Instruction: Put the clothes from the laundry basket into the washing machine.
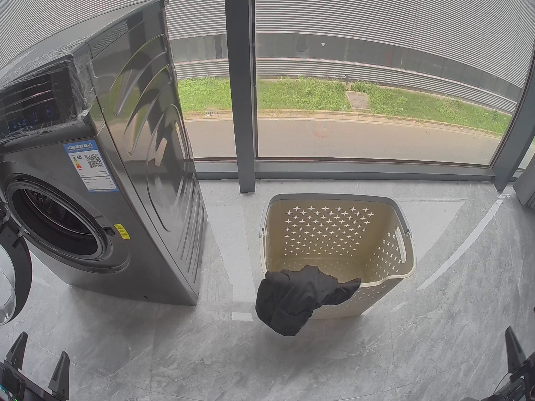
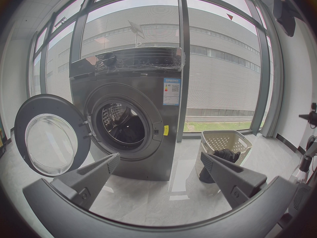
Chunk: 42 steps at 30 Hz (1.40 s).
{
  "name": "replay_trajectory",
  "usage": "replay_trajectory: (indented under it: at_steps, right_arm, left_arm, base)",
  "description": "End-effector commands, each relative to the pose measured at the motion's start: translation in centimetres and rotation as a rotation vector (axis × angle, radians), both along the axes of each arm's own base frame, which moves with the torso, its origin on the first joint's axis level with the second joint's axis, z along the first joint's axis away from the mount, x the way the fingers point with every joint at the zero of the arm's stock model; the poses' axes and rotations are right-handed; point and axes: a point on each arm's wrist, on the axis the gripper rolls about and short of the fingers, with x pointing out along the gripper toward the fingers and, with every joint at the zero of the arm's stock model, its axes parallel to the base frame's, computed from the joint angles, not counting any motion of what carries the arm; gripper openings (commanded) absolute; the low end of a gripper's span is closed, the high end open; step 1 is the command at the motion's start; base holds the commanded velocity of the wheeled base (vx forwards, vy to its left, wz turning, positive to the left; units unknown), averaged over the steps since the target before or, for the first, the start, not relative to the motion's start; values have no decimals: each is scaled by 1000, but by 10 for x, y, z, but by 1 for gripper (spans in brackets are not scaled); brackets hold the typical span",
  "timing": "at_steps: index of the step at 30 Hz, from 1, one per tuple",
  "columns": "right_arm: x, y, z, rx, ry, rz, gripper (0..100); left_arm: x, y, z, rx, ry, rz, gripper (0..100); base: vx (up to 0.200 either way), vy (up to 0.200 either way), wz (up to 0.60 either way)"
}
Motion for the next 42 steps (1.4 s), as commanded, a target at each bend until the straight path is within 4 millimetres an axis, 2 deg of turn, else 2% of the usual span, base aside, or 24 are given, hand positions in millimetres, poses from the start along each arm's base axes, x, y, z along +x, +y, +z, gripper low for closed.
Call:
replay_trajectory:
  at_steps: [1, 6, 7, 10, 15, 17, 18, 28, 32, 33, 36, 37, 38, 42]
  right_arm:
    - [-10, 2, 50, 15, -48, 99, 100]
    - [12, 6, 50, 23, 168, 289, 100]
    - [22, 8, 49, 37, 233, 384, 100]
    - [47, 11, 51, 78, 366, 518, 100]
    - [100, 15, 55, 64, 466, 585, 100]
    - [113, 20, 54, 55, 480, 625, 100]
    - [113, 20, 54, 55, 480, 625, 100]
    - [159, 49, 41, -5, 679, 676, 100]
    - [173, 58, 32, -19, 720, 686, 100]
    - [182, 61, 27, -21, 736, 680, 100]
    - [199, 69, 19, -28, 732, 687, 100]
    - [199, 69, 19, -28, 732, 687, 100]
    - [209, 77, 15, -37, 726, 694, 100]
    - [228, 89, 7, -62, 720, 668, 100]
  left_arm:
    - [0, 0, -5, 6, 6, -3, 100]
    - [0, 0, -5, 6, 6, -3, 100]
    - [0, 0, -5, 6, 6, -5, 100]
    - [0, 0, -5, 6, 6, -3, 100]
    - [0, 0, -5, 4, 6, -5, 100]
    - [0, 0, -5, 3, 6, -6, 100]
    - [0, 0, -5, 3, 6, -6, 100]
    - [0, 0, -5, 21, 6, -9, 100]
    - [0, 0, -5, 21, 6, -9, 100]
    - [0, 0, -5, 21, 6, -9, 100]
    - [0, 0, -5, 20, 6, -11, 100]
    - [0, 0, -5, 20, 6, -11, 100]
    - [0, 0, -5, 18, 6, -11, 100]
    - [0, 0, -5, 9, 6, -11, 100]
  base:
    - [0, 0, 0]
    - [0, 0, 0]
    - [0, 0, 0]
    - [0, 0, 0]
    - [0, 0, 0]
    - [0, 0, 0]
    - [0, 0, 0]
    - [0, 0, 0]
    - [0, 0, 0]
    - [0, 0, 0]
    - [0, 0, 0]
    - [0, 0, 0]
    - [0, 0, 0]
    - [0, 0, 0]
